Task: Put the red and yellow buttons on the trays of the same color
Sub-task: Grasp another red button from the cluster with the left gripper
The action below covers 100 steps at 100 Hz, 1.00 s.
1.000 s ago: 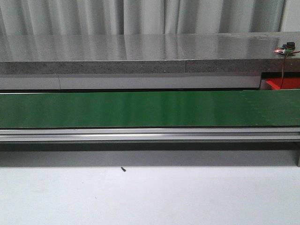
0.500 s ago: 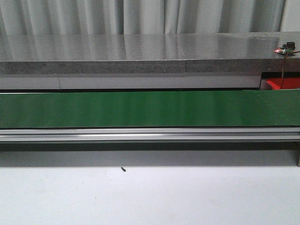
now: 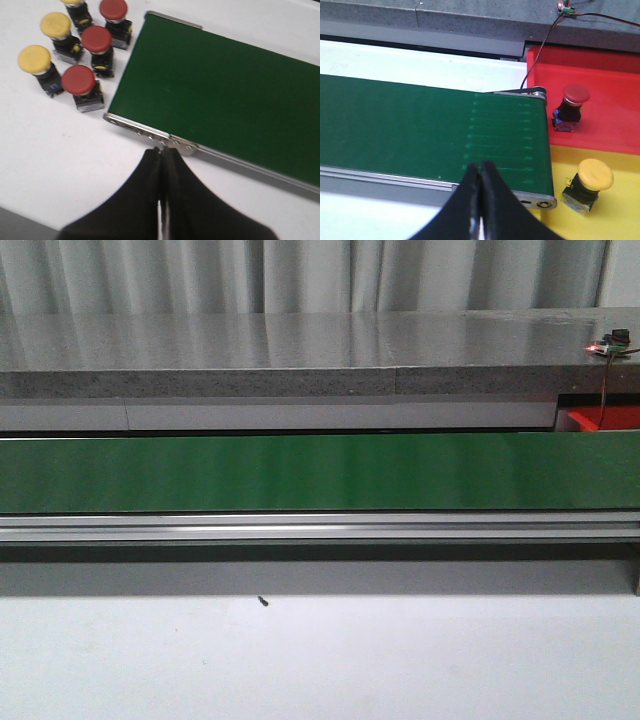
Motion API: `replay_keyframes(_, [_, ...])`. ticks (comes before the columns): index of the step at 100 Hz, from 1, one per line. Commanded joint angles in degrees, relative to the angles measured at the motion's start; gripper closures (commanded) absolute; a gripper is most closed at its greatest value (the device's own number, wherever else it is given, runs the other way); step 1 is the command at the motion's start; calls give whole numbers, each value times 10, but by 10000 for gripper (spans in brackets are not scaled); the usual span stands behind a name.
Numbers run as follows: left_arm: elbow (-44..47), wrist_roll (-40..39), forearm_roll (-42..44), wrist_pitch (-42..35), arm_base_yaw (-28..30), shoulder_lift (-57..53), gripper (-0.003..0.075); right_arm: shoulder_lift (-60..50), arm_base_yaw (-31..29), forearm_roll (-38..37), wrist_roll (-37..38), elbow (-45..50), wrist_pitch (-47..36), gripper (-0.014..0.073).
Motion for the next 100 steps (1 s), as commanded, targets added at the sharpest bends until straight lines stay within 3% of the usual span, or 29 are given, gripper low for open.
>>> replay_keyframes(1, [-52, 28, -30, -32, 38, 37, 733, -2, 0, 2, -4, -14, -37, 712])
replay_keyframes(14, [-107, 59, -87, -12, 93, 112, 609, -2, 0, 2, -4, -14, -37, 712])
replay_keyframes(33, [-181, 65, -99, 36, 126, 212, 176, -2, 0, 2, -4, -14, -37, 712])
replay_keyframes(40, [-203, 65, -99, 49, 131, 247, 99, -2, 0, 2, -4, -14, -37, 712])
replay_keyframes(74, [-258, 44, -85, 70, 133, 386, 136, -2, 0, 2, -4, -14, -37, 712])
replay_keyframes(100, [-259, 18, -46, 58, 134, 426, 153, -2, 0, 2, -4, -14, -38, 712])
